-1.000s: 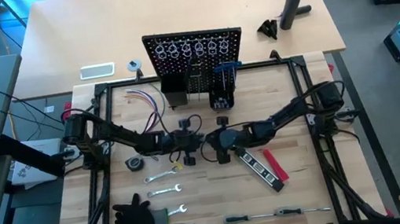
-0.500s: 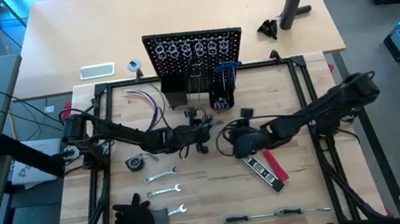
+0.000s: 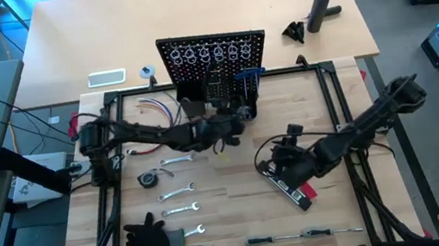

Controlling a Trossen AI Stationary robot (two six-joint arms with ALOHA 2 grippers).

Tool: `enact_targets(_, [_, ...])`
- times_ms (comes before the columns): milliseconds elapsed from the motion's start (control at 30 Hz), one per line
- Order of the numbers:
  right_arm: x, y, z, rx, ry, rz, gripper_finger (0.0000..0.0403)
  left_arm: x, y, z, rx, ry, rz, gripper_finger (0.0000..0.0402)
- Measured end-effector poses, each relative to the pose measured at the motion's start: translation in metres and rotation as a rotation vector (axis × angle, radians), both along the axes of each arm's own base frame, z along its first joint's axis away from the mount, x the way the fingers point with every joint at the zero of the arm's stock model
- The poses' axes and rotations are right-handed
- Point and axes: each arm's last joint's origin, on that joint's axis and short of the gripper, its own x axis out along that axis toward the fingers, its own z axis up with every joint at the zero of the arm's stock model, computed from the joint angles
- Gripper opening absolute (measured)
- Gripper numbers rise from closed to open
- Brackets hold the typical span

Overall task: Hang tools onto peg board
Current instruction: Put the allen key holder into the small black bin on the black pegboard, then put the black spirit level into the big black bin on the black pegboard

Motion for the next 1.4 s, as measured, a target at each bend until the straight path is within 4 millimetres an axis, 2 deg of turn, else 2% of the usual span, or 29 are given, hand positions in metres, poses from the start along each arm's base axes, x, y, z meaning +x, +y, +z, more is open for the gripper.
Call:
enact_targets(200, [-0.011,0.01,-0.002,0.008,-0.002,-0.013,0.0103,0.028,0.012,-0.018,0.028,0.153,0.052,0.0053])
enact_targets(333, [-0.018,0.015,-0.003,-0.002,-0.005,-0.023,0.0103,0.039,0.02,-0.017,0.048,0.156,0.119,0.0053])
enact_targets(400, [-0.022,0.018,-0.002,-0.015,-0.014,-0.025,0.0103,0.04,0.023,-0.015,0.038,0.146,0.129,0.0056])
enact_targets(633, [-0.032,0.025,-0.002,-0.036,-0.044,-0.039,0.0103,0.04,0.026,-0.015,-0.023,0.177,0.095,0.0107])
enact_targets(767, [-0.034,0.027,-0.002,-0.033,-0.059,-0.04,0.0103,0.038,0.025,-0.017,-0.096,0.206,0.057,0.0127])
enact_targets(900, [-0.034,0.028,-0.002,-0.024,-0.068,-0.049,0.0103,0.037,0.025,-0.015,-0.099,0.191,0.091,0.0156])
enact_targets(1033, [-0.034,0.028,-0.002,-0.01,-0.064,-0.05,0.0103,0.036,0.02,-0.002,-0.101,0.155,0.091,0.0179])
enact_targets(1200, [-0.036,0.032,-0.003,0.003,-0.07,-0.034,0.0103,0.037,0.005,0.017,-0.141,0.124,0.057,0.0188])
enact_targets(1400, [-0.04,0.04,-0.004,0.074,-0.051,-0.014,0.0103,0.027,-0.023,0.018,-0.206,0.217,0.004,0.0188])
